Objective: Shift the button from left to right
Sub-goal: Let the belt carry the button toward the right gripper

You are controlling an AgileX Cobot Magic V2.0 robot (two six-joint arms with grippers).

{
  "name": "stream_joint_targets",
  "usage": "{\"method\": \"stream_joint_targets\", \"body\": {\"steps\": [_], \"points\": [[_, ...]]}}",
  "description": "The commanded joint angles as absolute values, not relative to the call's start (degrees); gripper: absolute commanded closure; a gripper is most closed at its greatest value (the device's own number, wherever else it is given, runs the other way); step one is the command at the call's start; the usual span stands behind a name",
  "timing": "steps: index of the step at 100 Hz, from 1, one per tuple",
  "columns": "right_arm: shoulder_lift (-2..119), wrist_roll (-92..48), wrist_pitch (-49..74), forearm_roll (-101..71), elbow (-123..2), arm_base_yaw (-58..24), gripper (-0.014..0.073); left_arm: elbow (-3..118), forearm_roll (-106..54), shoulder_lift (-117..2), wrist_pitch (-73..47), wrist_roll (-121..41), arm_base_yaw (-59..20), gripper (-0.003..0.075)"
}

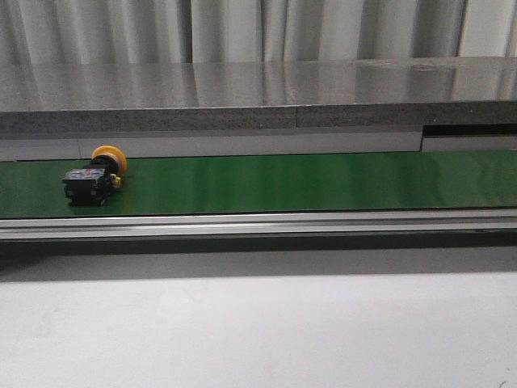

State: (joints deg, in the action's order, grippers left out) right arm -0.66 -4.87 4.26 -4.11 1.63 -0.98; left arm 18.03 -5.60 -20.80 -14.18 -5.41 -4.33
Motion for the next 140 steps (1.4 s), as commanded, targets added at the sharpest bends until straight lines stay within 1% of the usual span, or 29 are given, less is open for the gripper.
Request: {"method": "stream_joint_targets", "body": {"steps": [1, 72, 111, 128, 140], "points": [[-1.55, -4.81, -0.75, -3.66, 0.7, -0.94, 0.0662, 19.72, -6.19, -21.01, -8.84, -5.33, -4.79, 0.0738], [-1.55, -4.81, -0.98, -3.66, 0.62, -0.94, 0.0662, 19.72, -6.28, -21.01, -8.84, -5.33, -4.79, 0.074], [-1.37, -4.81, 0.0, -3.77, -4.89, -0.94, 0.0662, 19.72, -6.28, -21.01, -8.84, -5.33, -4.79, 0.074], [-0.66, -4.81, 7.28, -3.77, -10.4, -0.94, 0.0662, 19.72, -6.28, -21.01, -8.84, -5.33, -4.79, 0.074], [3.55, -4.81, 12.94, -3.72, -15.57, -0.94, 0.0662, 19.72, -6.28, -21.01, -8.84, -5.33, -4.79, 0.074]]}}
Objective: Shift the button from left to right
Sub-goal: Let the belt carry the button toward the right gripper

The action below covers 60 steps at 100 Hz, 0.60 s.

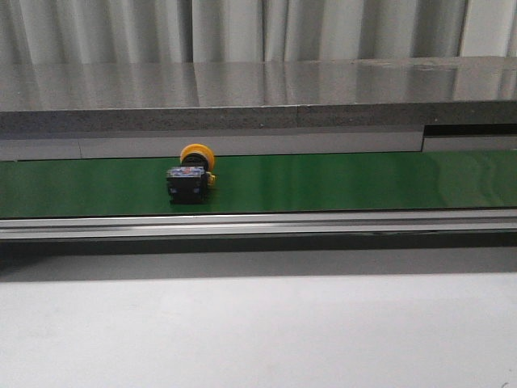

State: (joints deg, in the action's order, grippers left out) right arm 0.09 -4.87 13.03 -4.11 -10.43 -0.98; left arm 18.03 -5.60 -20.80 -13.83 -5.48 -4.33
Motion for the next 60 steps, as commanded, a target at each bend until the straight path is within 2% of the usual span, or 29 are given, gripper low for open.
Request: {"method": "stream_joint_targets", "body": {"steps": [1, 60], "points": [[3.88, -4.81, 13.23, -3.72, -15.87, -0.94, 0.0662, 19.72, -6.28, -21.01, -8.84, -5.33, -4.79, 0.074], [38.06, -4.81, 41.15, -6.54, -43.99, -0.94, 0.0662, 19.72, -6.28, -21.01, -8.84, -5.33, -4.79, 0.074]]}}
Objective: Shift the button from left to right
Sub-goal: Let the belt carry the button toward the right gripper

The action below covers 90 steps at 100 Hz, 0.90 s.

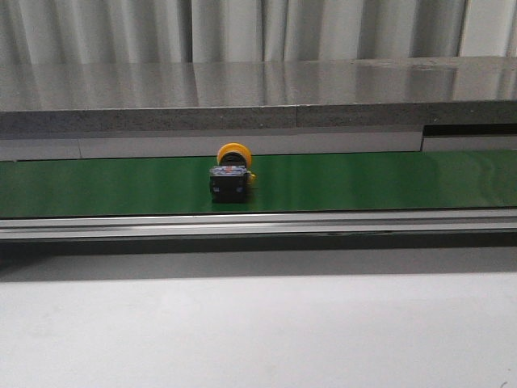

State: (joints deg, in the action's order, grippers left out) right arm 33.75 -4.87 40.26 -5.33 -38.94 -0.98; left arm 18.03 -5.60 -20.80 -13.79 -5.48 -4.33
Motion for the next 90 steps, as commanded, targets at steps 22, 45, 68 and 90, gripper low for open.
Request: {"method": "stream_joint_targets", "body": {"steps": [22, 45, 68, 90], "points": [[47.56, -4.81, 46.51, -7.7, -51.12, -0.94, 0.0662, 19.72, -6.28, -21.01, -8.84, -5.33, -4.79, 0.074], [52.24, -4.81, 45.16, -8.88, -51.84, -0.94, 0.0662, 19.72, -6.28, -21.01, -8.84, -5.33, -4.79, 0.074], [53.49, -4.81, 45.42, -9.9, -51.84, -0.94, 0.0658, 19.72, -6.28, -21.01, -8.84, -5.33, -4.79, 0.074], [53.49, -4.81, 45.69, -10.06, -51.84, -0.94, 0.0471, 19.72, -6.28, -21.01, -8.84, -5.33, -4.79, 0.074]]}}
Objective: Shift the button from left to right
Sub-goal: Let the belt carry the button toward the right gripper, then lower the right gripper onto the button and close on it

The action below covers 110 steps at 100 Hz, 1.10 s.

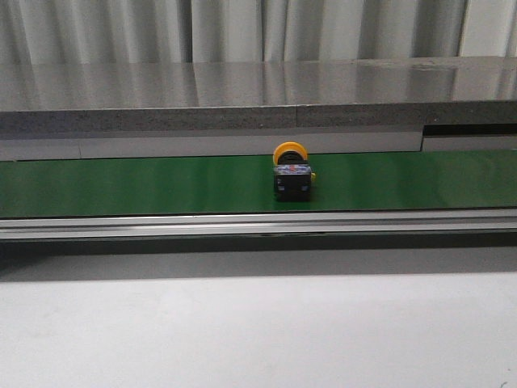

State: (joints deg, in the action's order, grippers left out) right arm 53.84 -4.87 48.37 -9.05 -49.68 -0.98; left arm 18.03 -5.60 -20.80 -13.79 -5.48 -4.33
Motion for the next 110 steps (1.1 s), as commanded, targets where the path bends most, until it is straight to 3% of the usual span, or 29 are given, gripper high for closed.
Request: {"method": "stream_joint_targets", "body": {"steps": [1, 19, 28, 58, 110], "points": [[53.49, -4.81, 45.78, -10.1, -51.84, -0.94, 0.0456, 19.72, -6.28, -21.01, -8.84, -5.33, -4.79, 0.074], [53.49, -4.81, 45.33, -11.48, -51.84, -0.94, 0.0034, 19.72, -6.28, -21.01, -8.84, -5.33, -4.79, 0.074], [53.49, -4.81, 44.6, -13.06, -51.84, -0.94, -0.0074, 19.72, -6.28, -21.01, -8.84, -5.33, -4.79, 0.074], [55.36, -4.81, 39.91, -14.48, -52.27, -0.94, -0.006, 19.72, -6.28, -21.01, -8.84, -5.33, -4.79, 0.074], [73.16, -6.43, 35.27, -13.9, -60.61, -4.99, -0.006, 19.72, -6.28, -21.01, -8.84, -5.33, -4.79, 0.074]]}}
